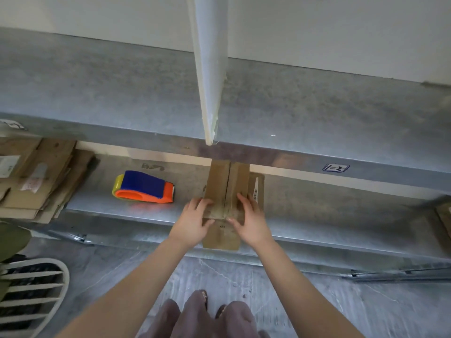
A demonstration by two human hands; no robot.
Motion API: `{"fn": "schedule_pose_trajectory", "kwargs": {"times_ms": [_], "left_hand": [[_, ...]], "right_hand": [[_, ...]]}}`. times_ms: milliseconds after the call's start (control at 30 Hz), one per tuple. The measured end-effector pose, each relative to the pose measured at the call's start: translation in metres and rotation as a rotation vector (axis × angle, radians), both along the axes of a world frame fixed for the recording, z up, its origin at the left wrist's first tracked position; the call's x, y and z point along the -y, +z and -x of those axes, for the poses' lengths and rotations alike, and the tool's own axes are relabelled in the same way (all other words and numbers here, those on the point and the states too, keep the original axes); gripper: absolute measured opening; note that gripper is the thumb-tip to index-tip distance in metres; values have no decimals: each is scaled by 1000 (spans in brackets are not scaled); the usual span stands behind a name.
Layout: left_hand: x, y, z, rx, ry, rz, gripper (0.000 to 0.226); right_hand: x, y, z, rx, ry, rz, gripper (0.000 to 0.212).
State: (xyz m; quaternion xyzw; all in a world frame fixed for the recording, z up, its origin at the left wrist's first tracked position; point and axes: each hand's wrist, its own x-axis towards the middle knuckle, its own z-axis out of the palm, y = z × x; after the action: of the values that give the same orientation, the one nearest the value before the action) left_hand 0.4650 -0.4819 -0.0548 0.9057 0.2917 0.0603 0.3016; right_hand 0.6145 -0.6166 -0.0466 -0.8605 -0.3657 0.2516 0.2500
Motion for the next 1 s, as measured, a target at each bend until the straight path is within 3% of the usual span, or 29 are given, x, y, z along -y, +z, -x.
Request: {"fn": "schedule_pose_trajectory", "kwargs": {"times_ms": [167,267,367,533,667,800,1000], "left_hand": [[-28,21,33,-77,-206,-472,63],[-53,40,59,-114,-253,-628,62],[-87,52,83,-139,-263,-705,57],[-146,60,103,-196,-267,-697,59],[-176,53,97,-248,-282,-548,74],[-196,43,85,-292,-347,-470,83],[-212,34,79,-320,-380,-347,68]], "right_hand": [[13,17,17,349,70,-114,62],[-5,28,35,525,169,-168,53],[-39,38,56,571,263,-178,52],[-101,41,90,517,311,-151,48],[-130,24,106,471,255,-106,44],[-142,2,110,408,195,73,52],[-151,-12,118,418,106,132,55]]}}
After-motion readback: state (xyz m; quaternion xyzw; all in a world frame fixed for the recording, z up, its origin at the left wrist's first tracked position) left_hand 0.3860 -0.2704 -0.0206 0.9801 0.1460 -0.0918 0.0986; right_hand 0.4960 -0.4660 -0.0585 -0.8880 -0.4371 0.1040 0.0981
